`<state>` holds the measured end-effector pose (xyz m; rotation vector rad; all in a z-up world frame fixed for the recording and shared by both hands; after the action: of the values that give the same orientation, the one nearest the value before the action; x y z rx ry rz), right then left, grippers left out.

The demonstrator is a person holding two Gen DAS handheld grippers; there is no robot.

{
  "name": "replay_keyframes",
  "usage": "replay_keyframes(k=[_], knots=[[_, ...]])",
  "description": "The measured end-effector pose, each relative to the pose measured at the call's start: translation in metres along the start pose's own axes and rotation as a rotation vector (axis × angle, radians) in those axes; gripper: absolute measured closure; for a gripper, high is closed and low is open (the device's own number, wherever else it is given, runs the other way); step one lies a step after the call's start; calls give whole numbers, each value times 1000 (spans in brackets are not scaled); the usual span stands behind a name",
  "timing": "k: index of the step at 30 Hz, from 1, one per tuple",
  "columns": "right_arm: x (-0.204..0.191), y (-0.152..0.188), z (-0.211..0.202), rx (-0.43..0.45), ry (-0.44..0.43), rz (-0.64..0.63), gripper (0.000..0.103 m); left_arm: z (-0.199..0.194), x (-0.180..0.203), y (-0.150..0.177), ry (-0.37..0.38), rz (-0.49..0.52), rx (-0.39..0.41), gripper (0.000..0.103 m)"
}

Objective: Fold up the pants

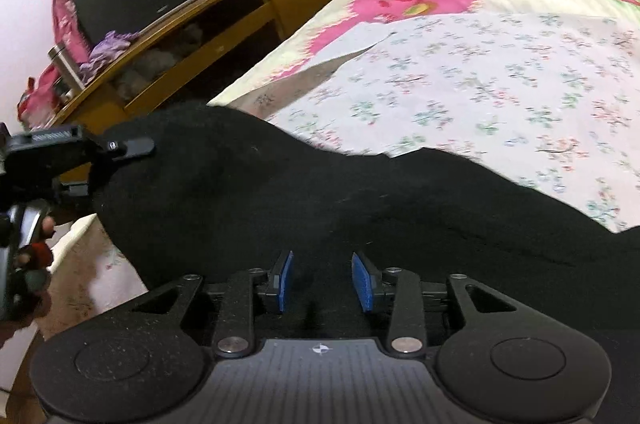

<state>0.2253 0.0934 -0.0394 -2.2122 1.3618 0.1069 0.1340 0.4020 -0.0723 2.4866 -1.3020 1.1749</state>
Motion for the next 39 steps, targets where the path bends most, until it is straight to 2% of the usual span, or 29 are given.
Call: replay_keyframes(k=[3,5,8,12,15,16,19,23,28,32,35,39], knots=[[-9,-3,9,-27,-7,-16,77,16,-19,14,-94,29,-73,62],[-15,-3,13,-40,-6,-33,77,17,-25,16,-109,39,-79,60],[-21,-3,17,-62,-5,-52,77,3,-28,18,-111,46,-46,56],[-26,-5,20,-81,-7,-74,76,-14,-42,13,-99,-13,-10,52],[-30,-7,21,-81,-14,-89,76,-29,-50,2,-203,-20,62,52],[-31,-8,21,-81,-16,-93,75,-36,-53,1,-208,-32,73,52],[-32,-6,22,-85,-19,-100,74,-37,-44,10,-131,-44,45,52],[-32,-3,25,-98,-17,-91,74,-13,-19,41,-14,-48,-35,52],[-30,-4,19,-84,-9,-104,72,18,-33,62,53,-198,-64,52],[-26,-2,20,-98,-1,-100,71,24,-41,70,58,-251,-46,51],[-25,-2,19,-102,-7,-103,70,11,-46,81,5,-237,-48,49],[-23,-1,26,-114,-12,-90,70,19,-52,68,59,-267,-8,49]])
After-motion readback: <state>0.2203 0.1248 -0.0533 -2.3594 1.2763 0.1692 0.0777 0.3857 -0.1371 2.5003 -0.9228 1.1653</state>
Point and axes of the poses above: each gripper's, at about its wrist camera, not at the fingertips, and z roughly the way its jaws point, x to its right, y to its underside, the point moved 7 cm from there along z, roughly the way its jaws point, and after that the axes turned 15 degrees about -x, right-handed, at the moved point
